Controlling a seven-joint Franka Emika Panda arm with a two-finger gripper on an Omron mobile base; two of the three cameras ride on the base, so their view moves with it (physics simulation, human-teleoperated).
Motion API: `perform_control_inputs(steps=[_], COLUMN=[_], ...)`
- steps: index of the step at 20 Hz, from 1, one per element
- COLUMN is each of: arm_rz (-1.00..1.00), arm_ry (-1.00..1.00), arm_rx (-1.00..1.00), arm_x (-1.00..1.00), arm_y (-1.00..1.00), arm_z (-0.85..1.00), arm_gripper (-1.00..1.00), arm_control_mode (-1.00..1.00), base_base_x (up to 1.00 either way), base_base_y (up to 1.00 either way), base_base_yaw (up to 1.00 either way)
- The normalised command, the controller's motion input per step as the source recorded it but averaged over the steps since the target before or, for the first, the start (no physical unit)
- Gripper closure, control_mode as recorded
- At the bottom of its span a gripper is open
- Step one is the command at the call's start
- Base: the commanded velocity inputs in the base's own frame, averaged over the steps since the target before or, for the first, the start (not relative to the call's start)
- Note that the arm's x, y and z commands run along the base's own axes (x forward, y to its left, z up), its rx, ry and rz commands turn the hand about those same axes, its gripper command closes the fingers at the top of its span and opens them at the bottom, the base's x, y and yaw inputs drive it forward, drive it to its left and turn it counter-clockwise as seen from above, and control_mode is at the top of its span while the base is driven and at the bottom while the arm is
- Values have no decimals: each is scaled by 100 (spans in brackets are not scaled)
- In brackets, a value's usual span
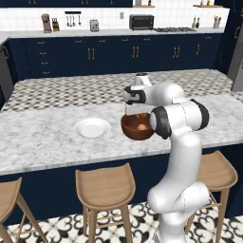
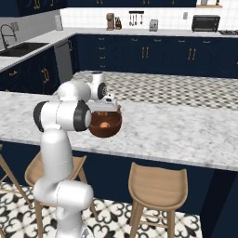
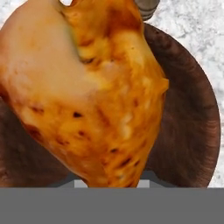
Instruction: Pick the chicken drumstick and onion from their plates and place them in the bowl. Then put the bowl in the fridge.
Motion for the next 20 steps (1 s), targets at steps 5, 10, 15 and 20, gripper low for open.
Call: perform_control_inputs(steps=[5,10,15,20], arm_rz=[0,0,0,0], arm_ry=[-7,0,3,3], arm_rx=[5,1,0,0], arm_x=[-24,-13,-3,3], arm_y=[-5,0,0,0], arm_z=[-39,-17,0,0], arm_gripper=[100,100,100,-100], arm_control_mode=[-100,-100,-100,-100], base_base_x=[0,0,0,0], base_base_y=[0,0,0,0], base_base_yaw=[0,0,0,0])
